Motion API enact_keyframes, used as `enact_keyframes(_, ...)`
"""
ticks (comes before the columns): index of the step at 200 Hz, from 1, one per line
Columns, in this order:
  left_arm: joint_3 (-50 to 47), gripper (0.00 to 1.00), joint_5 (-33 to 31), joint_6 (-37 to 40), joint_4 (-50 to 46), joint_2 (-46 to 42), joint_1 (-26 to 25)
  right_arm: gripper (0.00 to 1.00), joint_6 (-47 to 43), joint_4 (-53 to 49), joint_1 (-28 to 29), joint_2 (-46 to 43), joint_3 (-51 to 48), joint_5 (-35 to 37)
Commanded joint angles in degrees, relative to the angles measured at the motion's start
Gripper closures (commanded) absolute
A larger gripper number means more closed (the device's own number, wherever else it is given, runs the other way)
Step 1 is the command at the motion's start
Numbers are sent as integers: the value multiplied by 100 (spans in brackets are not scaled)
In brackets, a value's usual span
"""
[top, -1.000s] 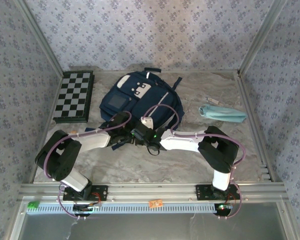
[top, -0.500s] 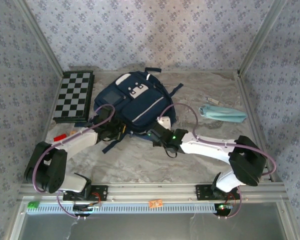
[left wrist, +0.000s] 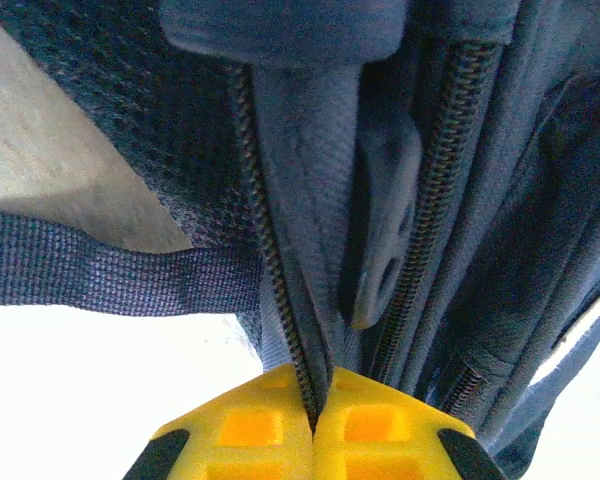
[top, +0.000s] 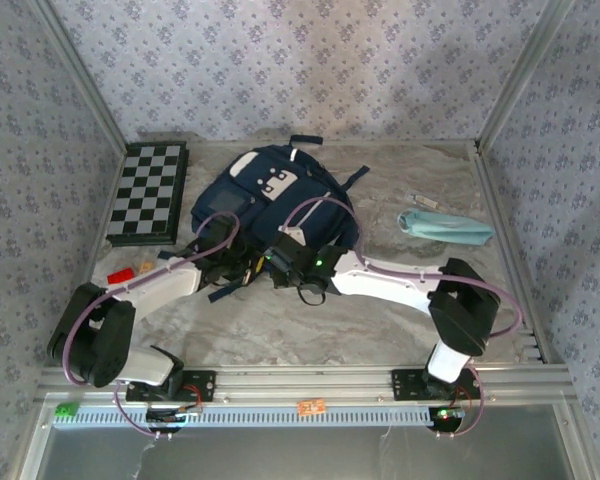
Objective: Pack the student bag
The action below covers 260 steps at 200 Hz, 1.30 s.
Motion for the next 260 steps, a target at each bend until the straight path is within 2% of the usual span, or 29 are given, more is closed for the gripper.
enact_keyframes(1, 34, 100, 190, -366, 484, -133, -157, 72, 514, -162, 56, 181, 217, 36)
enact_keyframes(25, 108, 100, 204, -332, 443, -139, -229, 63, 867, -277, 62, 327, 143, 292)
enact_keyframes(48, 60, 100, 202, -334, 407, -164, -227, 59, 867, -110, 81, 358, -83, 496)
enact_keyframes(78, 71, 100, 246, -317, 424, -146, -239, 58, 405, 787, 72, 439, -453, 268)
enact_keyframes(109, 93, 100, 241, -309, 390, -141, -231, 58, 537, 731, 218, 389, -604, 445)
enact_keyframes(133, 116, 100, 242, -273, 339, -155, -227, 56, 413, 1684, 319, 176, -1213, 346)
enact_keyframes(164, 165, 100, 259, -256, 297, -141, -230, 55, 56, 2304, 311, 257, -1388, 341)
enact_keyframes(213, 237, 100, 268, -213, 233, -142, -230, 50, -488, 2957, 220, 348, -1606, 895)
enact_keyframes(260, 235, 100, 282, -214, 183, -142, -198, 48, -591, 2725, 246, 324, -1604, 1539)
